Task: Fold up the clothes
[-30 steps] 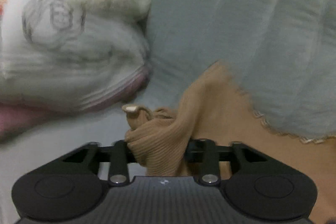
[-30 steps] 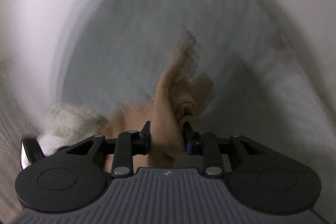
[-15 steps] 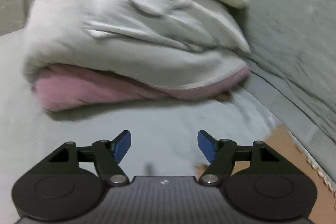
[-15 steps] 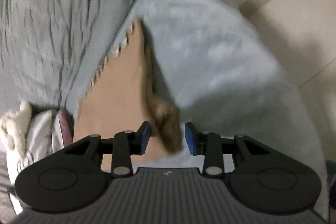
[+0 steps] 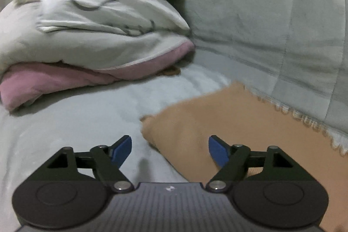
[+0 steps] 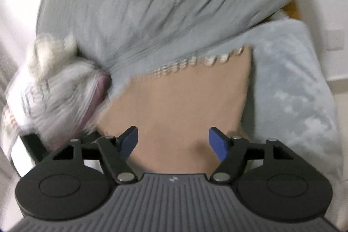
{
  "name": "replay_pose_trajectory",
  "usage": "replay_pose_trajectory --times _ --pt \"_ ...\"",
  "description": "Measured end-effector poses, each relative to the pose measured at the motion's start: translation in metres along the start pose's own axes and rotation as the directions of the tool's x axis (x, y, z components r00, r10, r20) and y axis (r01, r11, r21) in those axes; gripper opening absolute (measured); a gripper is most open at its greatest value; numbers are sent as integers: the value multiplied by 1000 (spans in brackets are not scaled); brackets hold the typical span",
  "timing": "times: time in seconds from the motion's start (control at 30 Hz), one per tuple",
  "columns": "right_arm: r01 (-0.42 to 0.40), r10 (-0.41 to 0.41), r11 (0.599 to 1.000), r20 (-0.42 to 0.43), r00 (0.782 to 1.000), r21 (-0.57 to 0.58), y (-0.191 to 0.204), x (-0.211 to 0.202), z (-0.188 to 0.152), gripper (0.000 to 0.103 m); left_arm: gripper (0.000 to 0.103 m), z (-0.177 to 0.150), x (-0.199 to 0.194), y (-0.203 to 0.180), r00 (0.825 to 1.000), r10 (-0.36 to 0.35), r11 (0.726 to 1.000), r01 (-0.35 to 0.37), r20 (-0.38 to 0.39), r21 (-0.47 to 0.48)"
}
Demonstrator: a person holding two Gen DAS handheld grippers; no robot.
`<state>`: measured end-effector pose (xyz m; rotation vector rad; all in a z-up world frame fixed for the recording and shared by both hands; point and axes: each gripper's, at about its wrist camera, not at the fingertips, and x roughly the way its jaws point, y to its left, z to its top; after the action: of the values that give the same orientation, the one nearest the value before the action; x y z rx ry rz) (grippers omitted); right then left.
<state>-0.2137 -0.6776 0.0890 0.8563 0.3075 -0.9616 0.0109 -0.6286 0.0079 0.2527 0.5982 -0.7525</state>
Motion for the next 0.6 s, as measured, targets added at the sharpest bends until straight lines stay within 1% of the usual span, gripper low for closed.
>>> replay_pose_trajectory --times 0.03,0.07,0.1,0.13,0.17,0.2,0.23,0.27,0.3,0.33,0.4,0.43,0.47,0.5,0.53,0.57,0.6 --pt "7 -5 1000 -58 998 23 -5 9 -1 84 92 1 9 -1 1000 17 1000 -16 -21 14" --pt "8 -2 998 -102 995 55 -11 15 -1 84 101 1 14 2 999 37 999 -36 -30 9" --pt "-8 21 993 -107 994 116 -20 14 0 83 102 1 15 4 999 39 999 -39 -36 -1" --pt "-22 41 985 -109 993 172 -29 12 2 81 102 3 18 10 998 23 1000 -24 -53 -20" --pt "-27 49 979 -106 993 204 -35 10 6 78 103 3 21 13 998 14 999 -16 -62 -29" --pt "-16 38 979 -107 994 202 -38 8 7 69 103 6 25 18 997 3 999 -6 -75 -35" --pt "-4 27 978 -107 994 207 -41 6 9 59 103 9 29 20 997 8 1000 -10 -81 -21" --pt "8 17 974 -106 994 228 -48 4 10 55 103 11 28 20 996 15 1000 -16 -84 -11" --pt "18 9 969 -105 994 247 -53 3 11 48 103 17 28 20 996 41 999 -40 -84 15" --pt "19 9 964 -105 994 263 -55 3 11 40 102 22 27 20 995 66 997 -64 -74 33" --pt "22 13 948 -107 994 317 -66 0 12 33 102 33 18 22 992 129 990 -128 -16 59" --pt "20 16 942 -105 994 336 -70 -2 14 33 101 39 9 25 985 167 984 -168 34 52" --pt "26 7 941 -97 995 338 -72 -4 13 34 101 41 6 27 982 179 983 -181 52 40" --pt "55 -31 938 -76 997 341 -74 -13 11 52 101 45 -1 35 979 191 982 -191 75 -2" --pt "113 -98 936 -60 993 333 -72 -23 0 76 101 48 -8 43 980 184 983 -181 70 -41" --pt "195 -201 920 -19 979 341 -74 -36 -1 80 101 49 -11 47 982 177 983 -173 59 -57" --pt "211 -240 901 30 970 380 -77 -47 1 81 101 48 -18 52 986 162 984 -159 34 -77"
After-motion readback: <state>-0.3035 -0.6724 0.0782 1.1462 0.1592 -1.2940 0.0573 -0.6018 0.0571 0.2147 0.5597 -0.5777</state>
